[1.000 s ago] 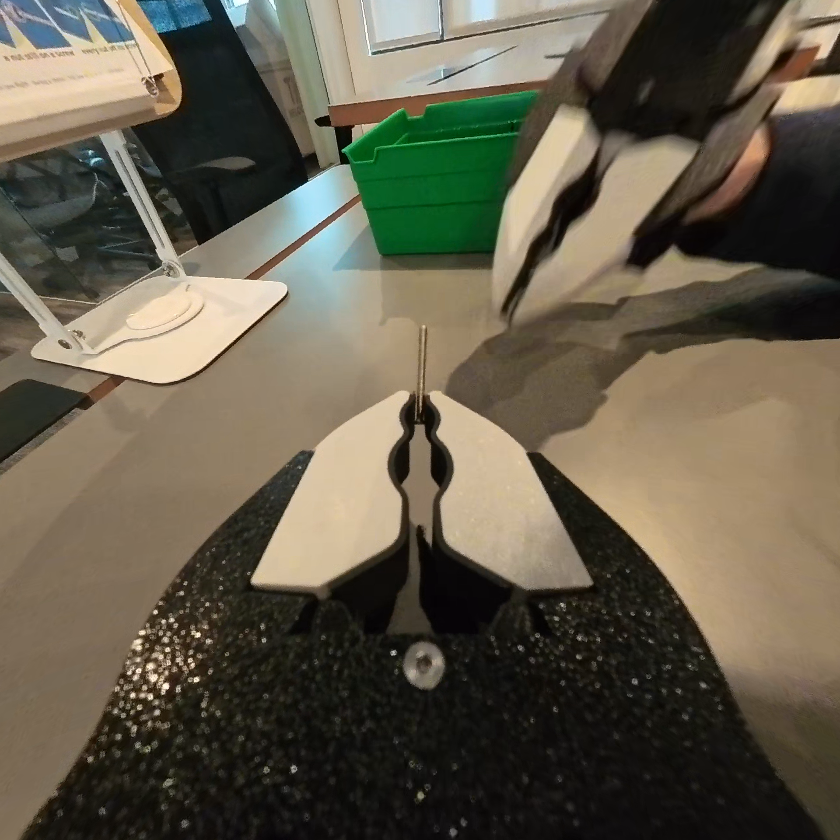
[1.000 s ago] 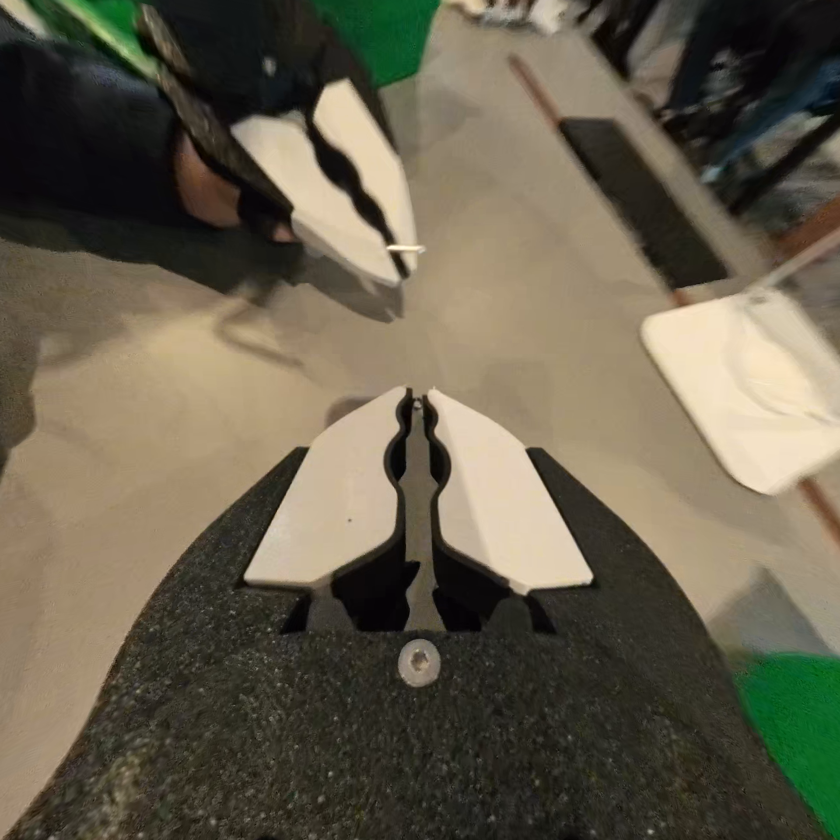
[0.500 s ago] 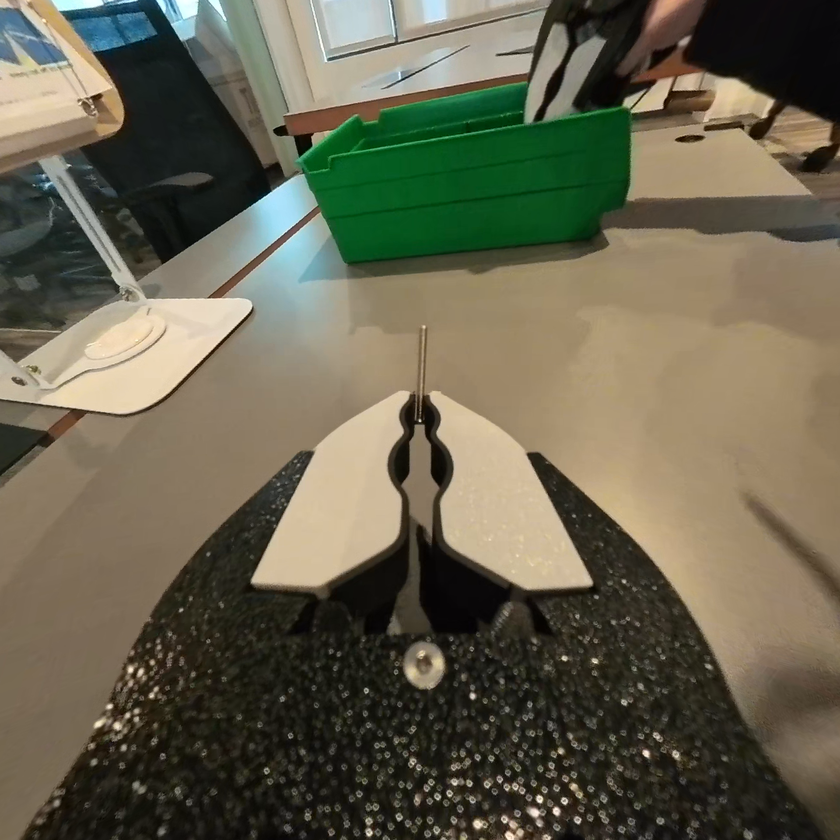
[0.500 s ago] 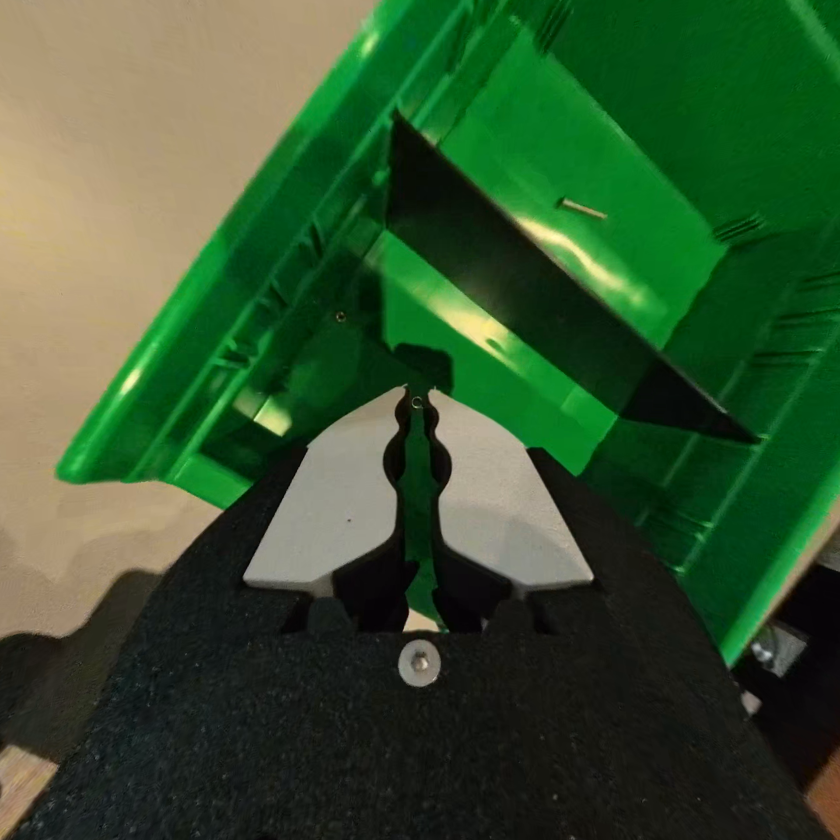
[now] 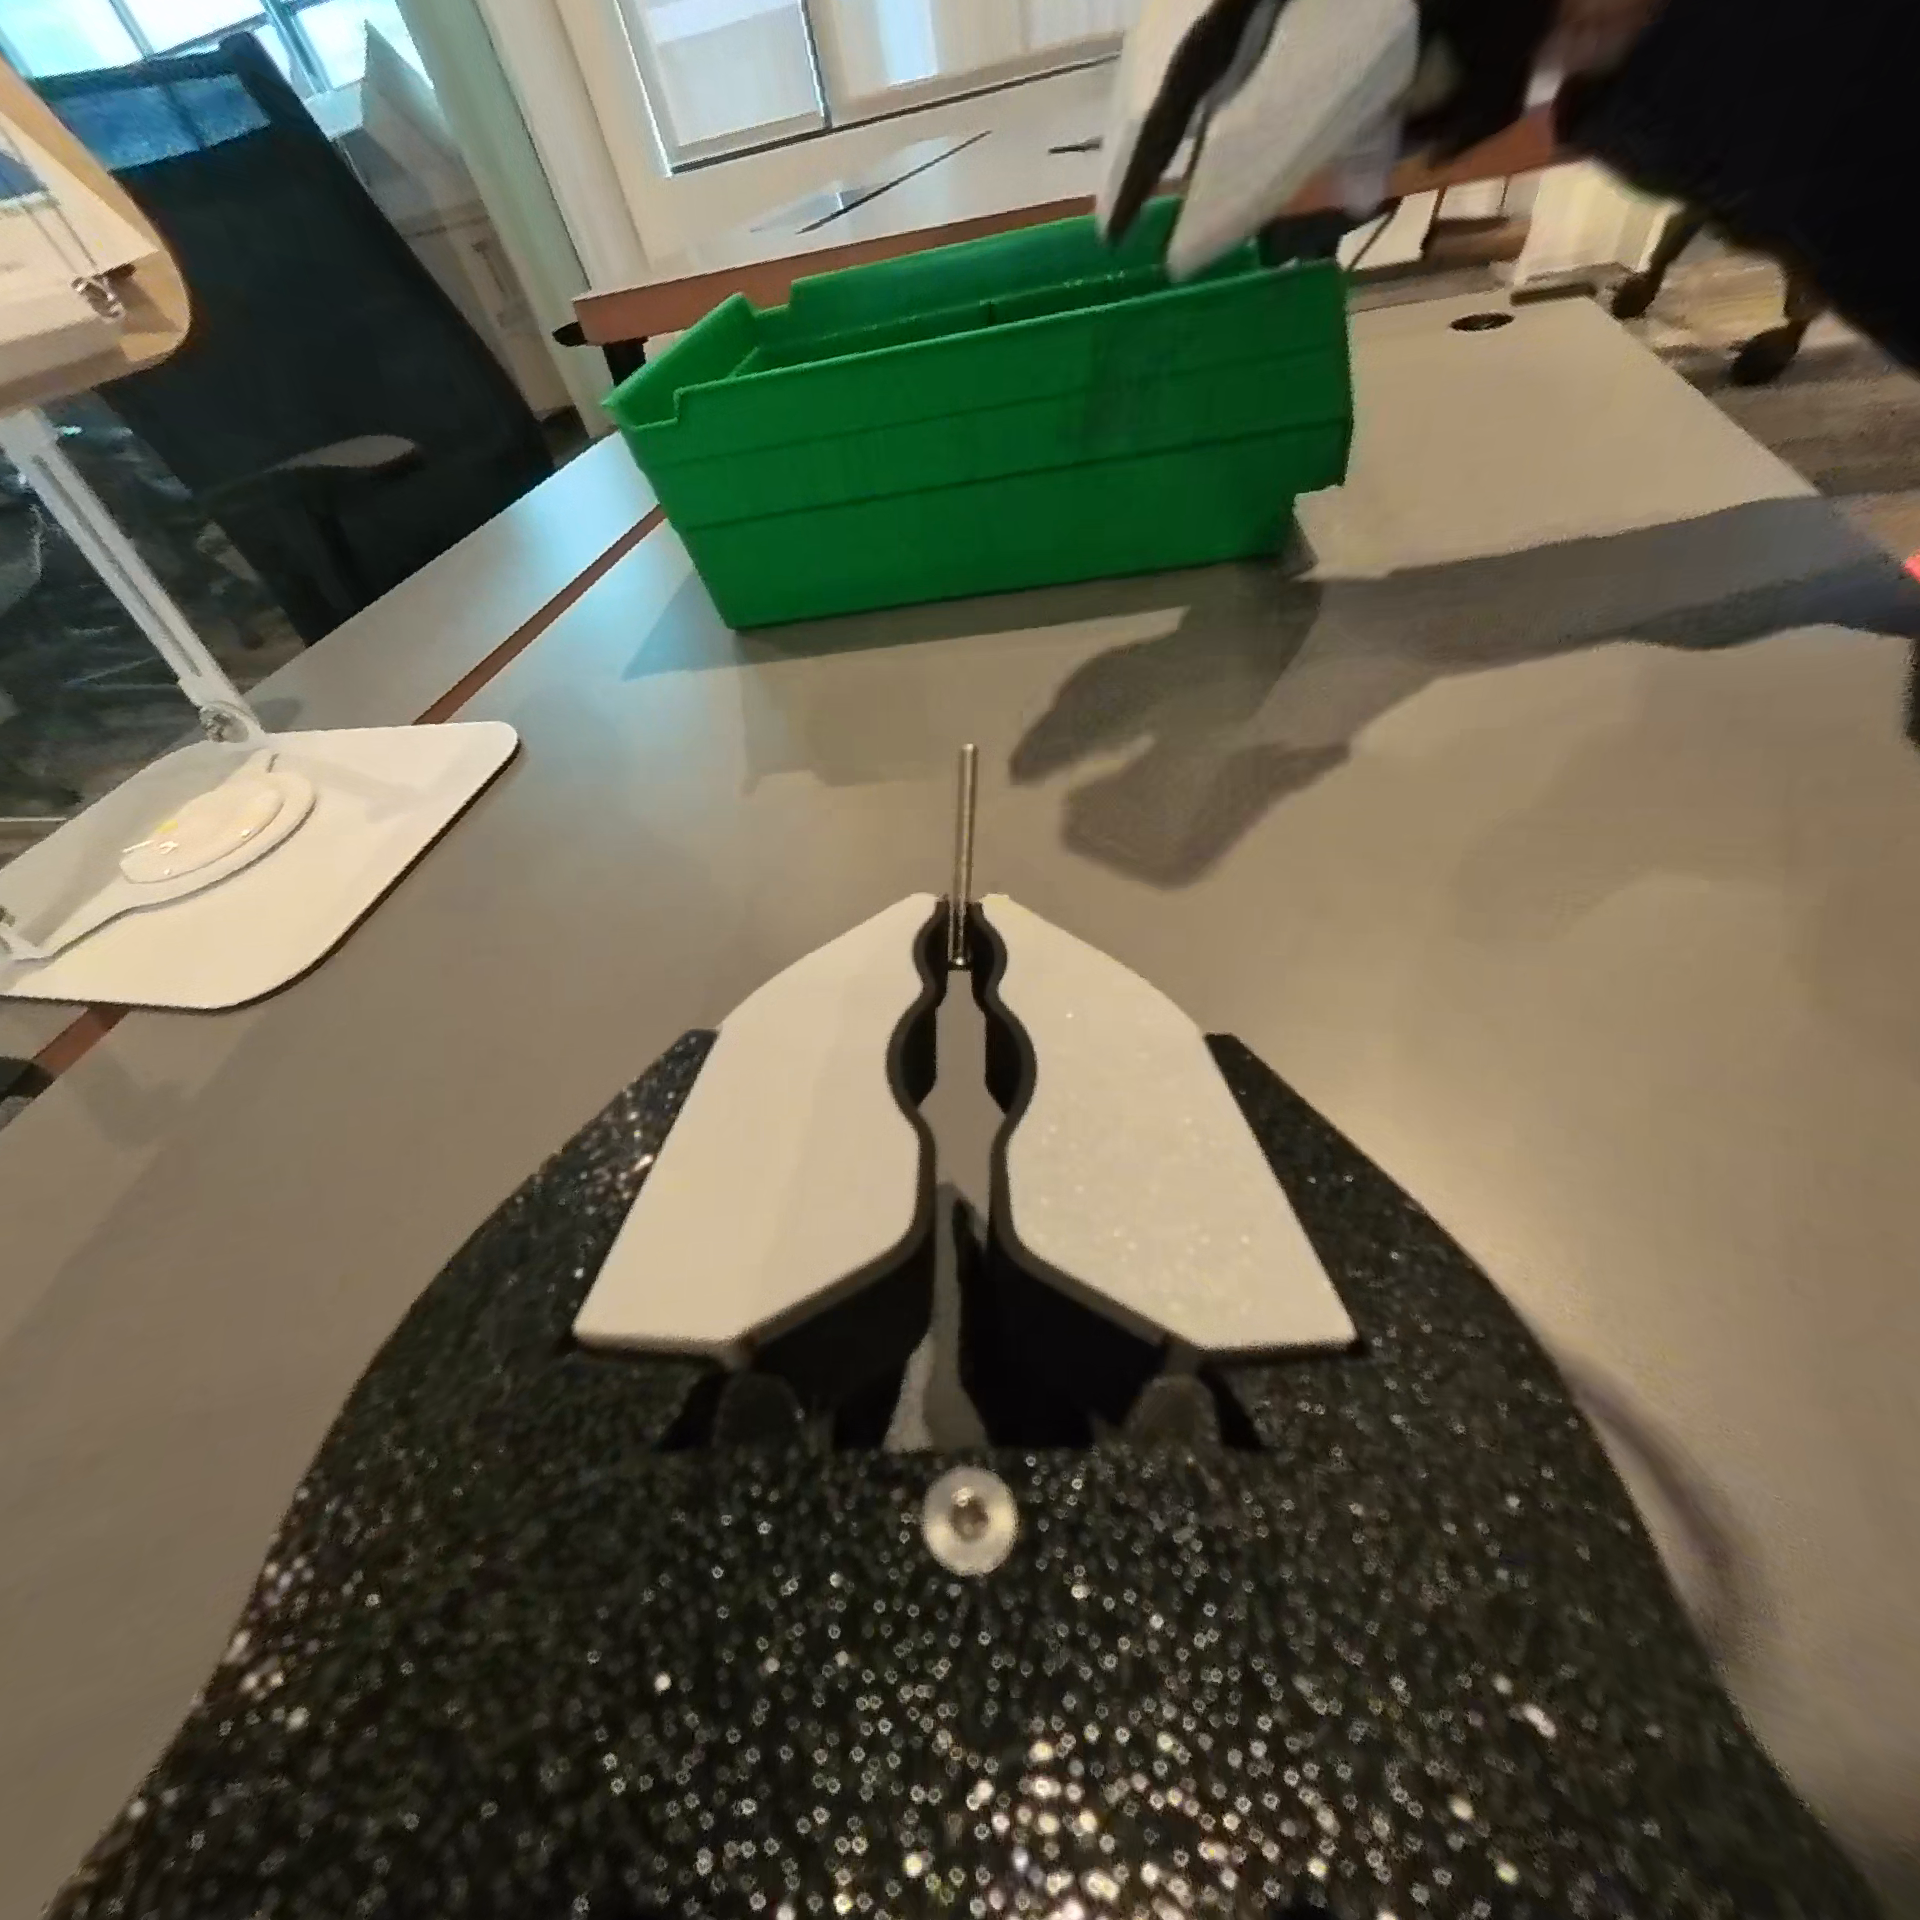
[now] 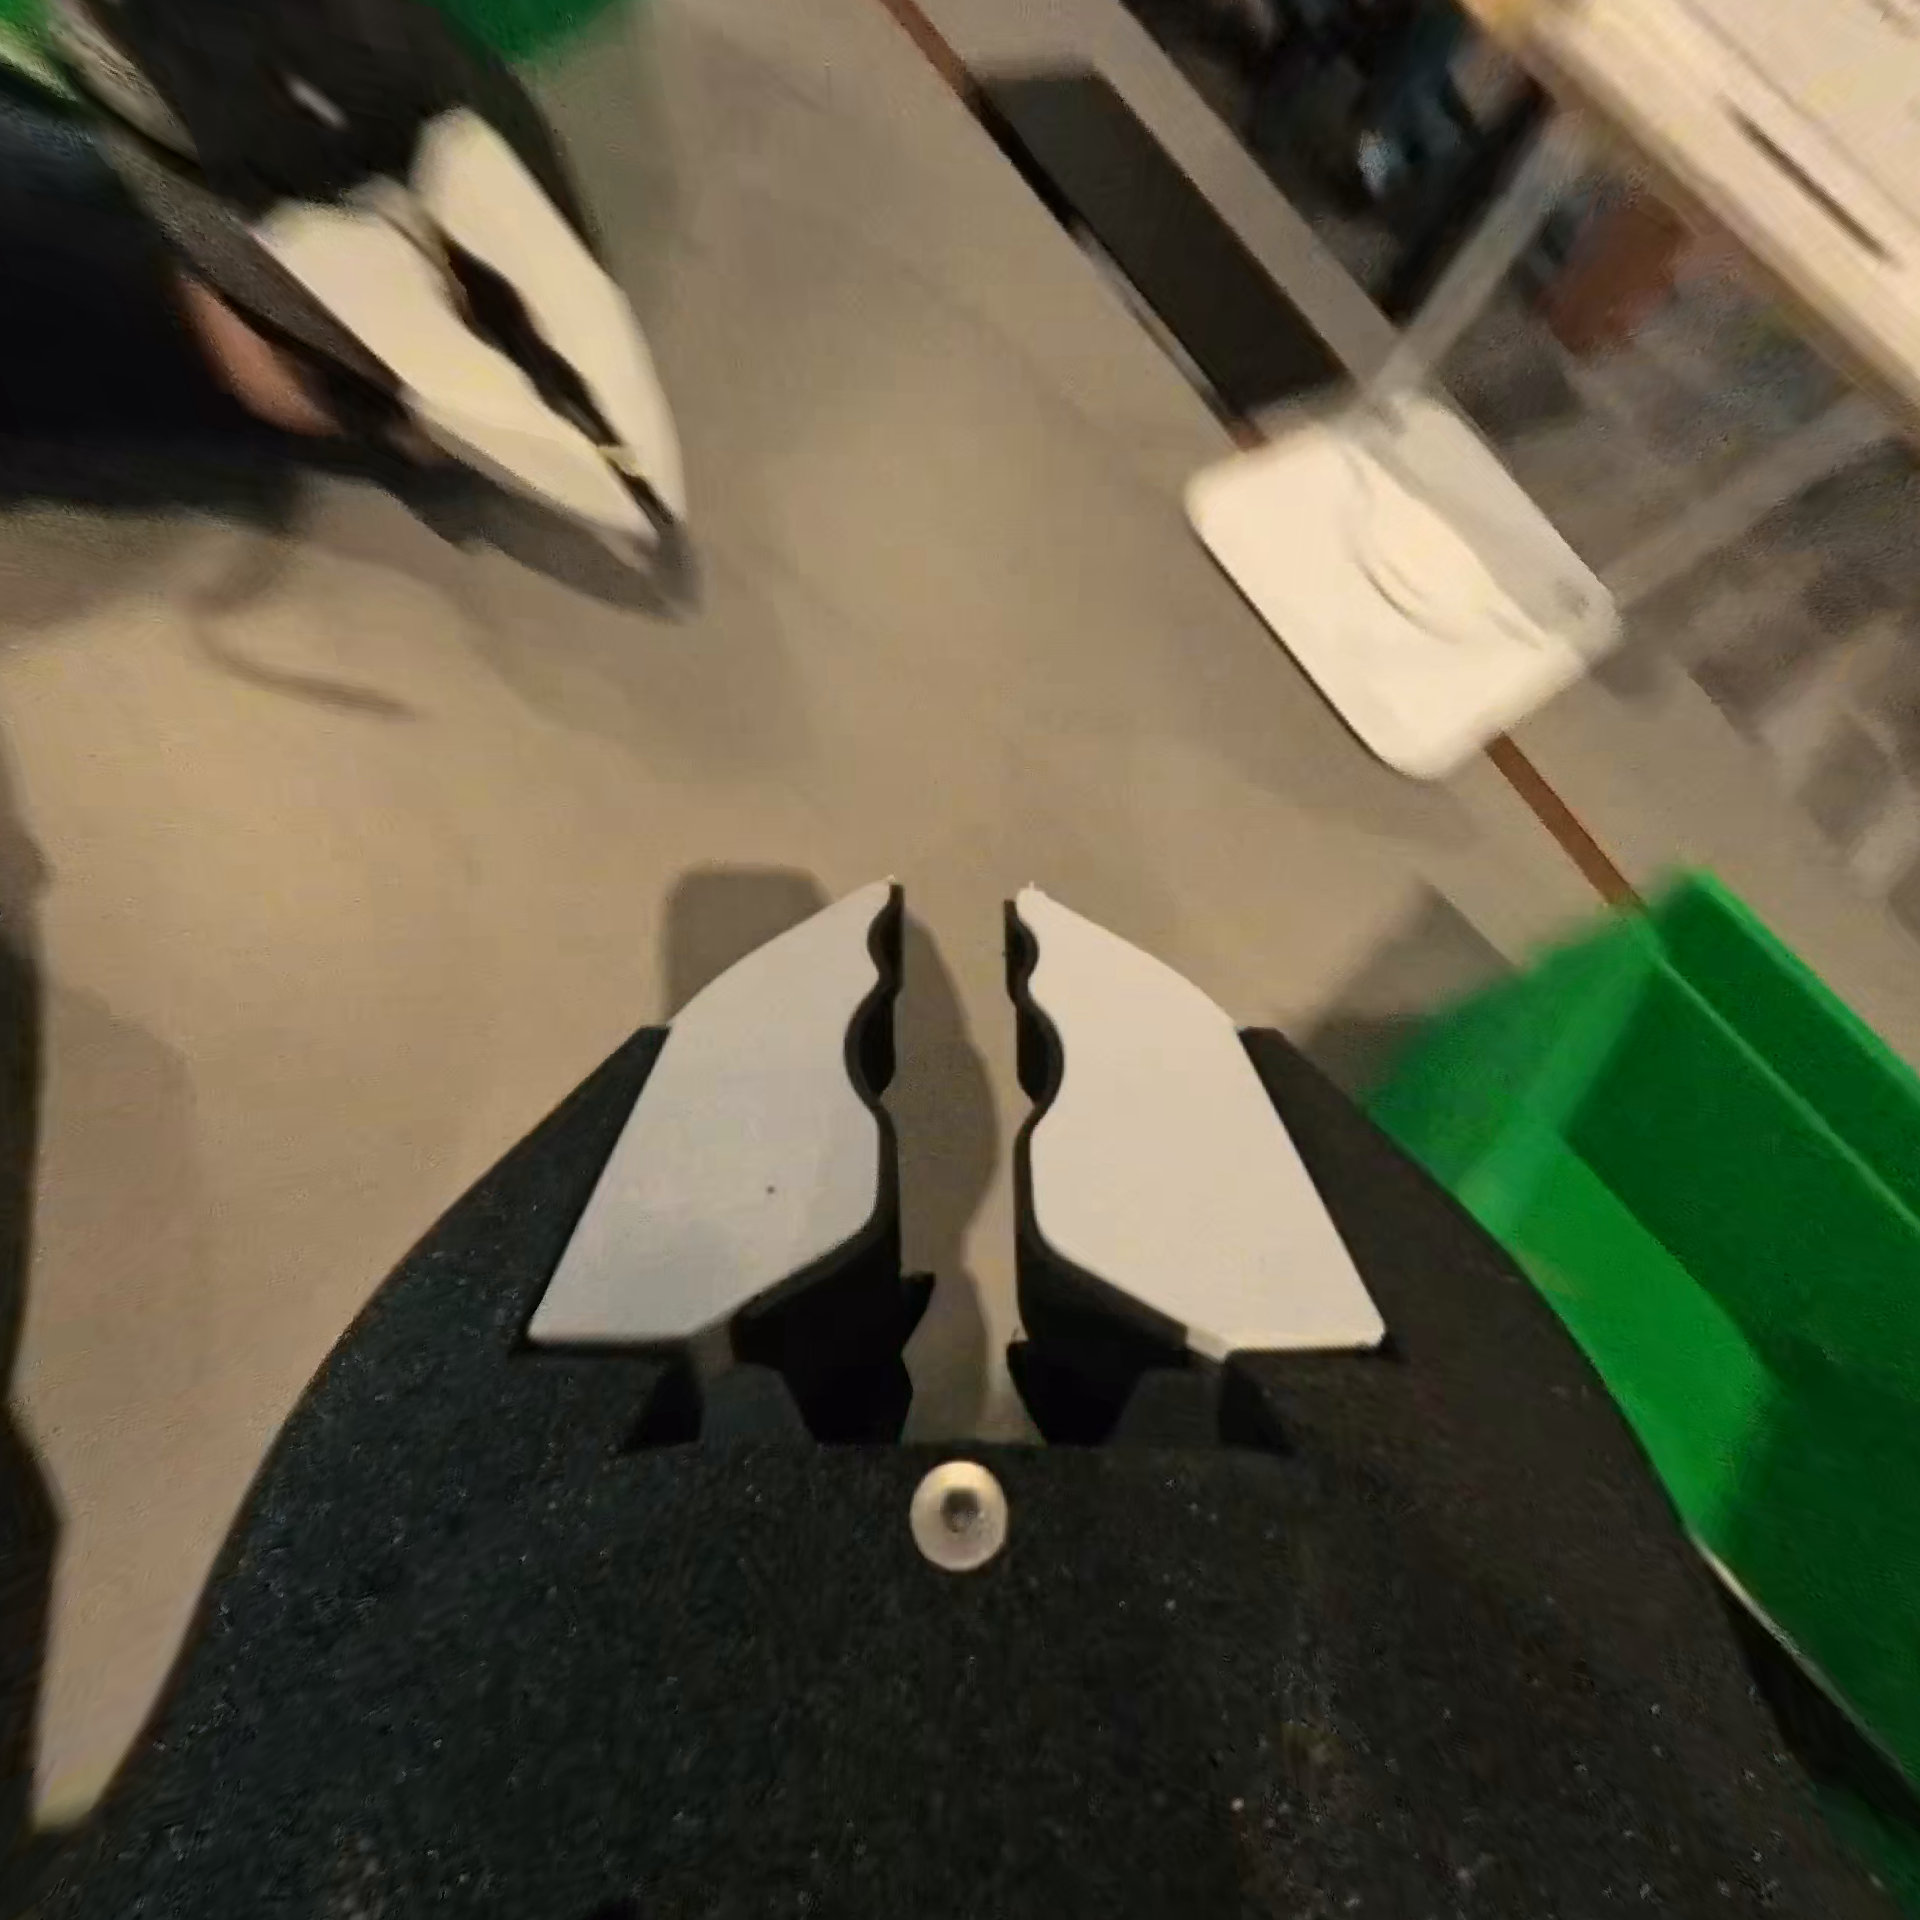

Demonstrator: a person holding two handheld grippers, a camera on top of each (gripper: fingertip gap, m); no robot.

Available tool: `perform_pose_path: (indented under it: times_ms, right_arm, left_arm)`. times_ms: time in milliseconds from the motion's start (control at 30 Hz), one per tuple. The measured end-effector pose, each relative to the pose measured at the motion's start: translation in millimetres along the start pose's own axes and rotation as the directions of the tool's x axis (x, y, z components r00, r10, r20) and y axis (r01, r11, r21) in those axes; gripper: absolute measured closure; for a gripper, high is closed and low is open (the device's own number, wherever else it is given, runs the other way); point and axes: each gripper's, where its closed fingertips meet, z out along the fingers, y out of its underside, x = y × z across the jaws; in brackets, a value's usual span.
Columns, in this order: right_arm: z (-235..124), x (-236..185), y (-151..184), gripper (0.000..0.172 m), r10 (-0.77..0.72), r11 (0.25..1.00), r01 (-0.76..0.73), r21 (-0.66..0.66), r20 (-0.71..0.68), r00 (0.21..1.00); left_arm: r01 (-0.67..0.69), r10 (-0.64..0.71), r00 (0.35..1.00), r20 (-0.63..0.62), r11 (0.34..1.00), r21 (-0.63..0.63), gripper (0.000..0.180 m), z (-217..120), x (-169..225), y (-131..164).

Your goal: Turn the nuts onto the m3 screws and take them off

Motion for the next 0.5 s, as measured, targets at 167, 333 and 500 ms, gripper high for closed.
perform_pose_path:
  times_ms: [167, 333, 500]
  right_arm:
    - [78.9, -59.7, -48.0, 0.140, 0.026, 0.951, -0.068, 0.301, 0.140, 0.990]
    - [98.6, -84.7, -60.8, 0.145, 0.078, 0.913, -0.183, 0.365, 0.284, 0.956]
    - [99.1, -88.5, -62.8, 0.171, 0.061, 0.903, -0.175, 0.391, 0.287, 0.956]
  left_arm:
    - [-0.066, 0.065, 0.997, -0.038, 0.998, -0.007, 0.178, 1.7, 11.2, -0.2]
    - [-0.097, 0.096, 0.994, -0.049, 0.995, -0.021, 0.178, 4.0, 15.3, 1.0]
    - [-0.096, 0.094, 0.994, -0.052, 0.995, -0.021, 0.178, 4.0, 16.3, 1.0]
